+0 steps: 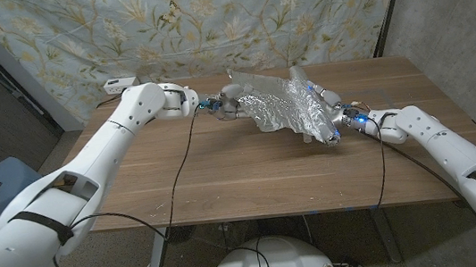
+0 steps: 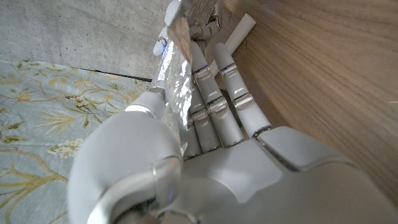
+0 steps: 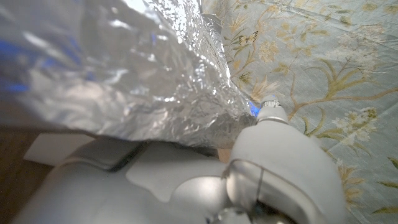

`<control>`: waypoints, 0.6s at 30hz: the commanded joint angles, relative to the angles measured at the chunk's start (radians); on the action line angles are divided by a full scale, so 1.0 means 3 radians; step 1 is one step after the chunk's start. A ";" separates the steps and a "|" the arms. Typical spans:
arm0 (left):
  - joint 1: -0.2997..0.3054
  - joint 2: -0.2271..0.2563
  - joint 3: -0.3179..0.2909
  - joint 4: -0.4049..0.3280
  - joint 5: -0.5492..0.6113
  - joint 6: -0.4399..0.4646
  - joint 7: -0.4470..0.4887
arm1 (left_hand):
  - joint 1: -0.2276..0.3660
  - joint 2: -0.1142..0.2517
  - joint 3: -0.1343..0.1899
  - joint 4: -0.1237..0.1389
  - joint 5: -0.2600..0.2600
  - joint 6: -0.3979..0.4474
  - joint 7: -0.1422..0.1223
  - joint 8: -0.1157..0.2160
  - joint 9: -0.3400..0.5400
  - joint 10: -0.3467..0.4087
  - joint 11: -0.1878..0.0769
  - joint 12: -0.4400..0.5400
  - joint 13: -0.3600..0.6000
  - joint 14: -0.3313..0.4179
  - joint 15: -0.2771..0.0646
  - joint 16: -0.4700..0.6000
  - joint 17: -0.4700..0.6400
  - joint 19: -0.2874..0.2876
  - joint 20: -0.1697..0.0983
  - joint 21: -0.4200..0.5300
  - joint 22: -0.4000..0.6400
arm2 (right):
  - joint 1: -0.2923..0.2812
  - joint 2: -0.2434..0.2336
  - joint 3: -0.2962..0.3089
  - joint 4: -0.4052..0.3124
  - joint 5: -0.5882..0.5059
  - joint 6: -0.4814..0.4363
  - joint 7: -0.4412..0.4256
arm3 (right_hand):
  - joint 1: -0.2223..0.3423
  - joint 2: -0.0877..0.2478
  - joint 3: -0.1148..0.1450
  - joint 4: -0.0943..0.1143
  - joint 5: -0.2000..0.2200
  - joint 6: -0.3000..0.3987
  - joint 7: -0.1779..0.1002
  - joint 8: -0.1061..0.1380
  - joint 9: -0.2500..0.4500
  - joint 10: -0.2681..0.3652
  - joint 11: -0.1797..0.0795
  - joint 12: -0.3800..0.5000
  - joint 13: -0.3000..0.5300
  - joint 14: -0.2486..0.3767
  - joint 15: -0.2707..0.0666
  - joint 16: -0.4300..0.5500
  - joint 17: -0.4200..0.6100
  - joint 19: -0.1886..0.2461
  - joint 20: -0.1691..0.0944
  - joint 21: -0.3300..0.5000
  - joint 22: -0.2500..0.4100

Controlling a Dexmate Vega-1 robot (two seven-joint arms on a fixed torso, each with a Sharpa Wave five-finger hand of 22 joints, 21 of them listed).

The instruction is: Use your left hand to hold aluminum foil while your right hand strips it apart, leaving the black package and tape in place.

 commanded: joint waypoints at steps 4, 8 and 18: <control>0.0000 0.0064 -0.0013 -0.0004 0.0013 -0.0037 -0.0113 | 0.0042 -0.0016 0.0013 0.0024 -0.0032 0.0124 0.0120 0.0038 0.0031 0.0104 -0.0098 0.0049 0.0050 0.0037 -0.0045 -0.0029 -0.0019 -0.0013 -0.0028 0.0017 0.0016 | 0.0078 0.0020 -0.0014 0.0100 -0.0056 -0.0022 0.0018 | 0.0005 0.0030 -0.0029 -0.0019 0.0007 -0.0046 0.0194 -0.0002 0.0000 -0.0005 0.0001 -0.0013 -0.0006 -0.0025 0.0004 -0.0013 0.0020 -0.0008 0.0011 -0.0023 0.0003; -0.0007 0.0081 -0.0005 -0.0001 0.0026 -0.0043 -0.0146 | 0.0045 -0.0012 0.0008 0.0030 -0.0042 0.0117 0.0121 0.0039 0.0043 0.0095 -0.0100 0.0055 0.0070 0.0027 -0.0042 -0.0035 -0.0019 -0.0027 -0.0031 0.0020 0.0016 | 0.0093 0.0027 -0.0019 0.0117 -0.0074 -0.0016 0.0028 | 0.0006 0.0033 -0.0032 -0.0018 0.0007 -0.0051 0.0195 -0.0003 -0.0002 -0.0006 -0.0003 -0.0019 -0.0012 -0.0027 0.0006 -0.0014 0.0022 -0.0012 0.0012 -0.0026 0.0003; -0.0035 0.0124 0.0019 -0.0009 0.0076 -0.0063 -0.0238 | 0.0059 -0.0012 0.0002 0.0033 -0.0060 0.0123 0.0110 0.0051 0.0071 0.0089 -0.0100 0.0074 0.0115 0.0023 -0.0051 -0.0046 -0.0024 -0.0044 -0.0038 0.0032 0.0016 | 0.0078 0.0044 0.0013 0.0105 -0.0075 0.0028 0.0028 | 0.0005 0.0040 -0.0042 -0.0017 0.0005 -0.0030 0.0194 0.0009 -0.0004 -0.0001 -0.0006 -0.0027 -0.0018 -0.0031 -0.0001 -0.0017 0.0026 -0.0024 0.0012 -0.0036 0.0004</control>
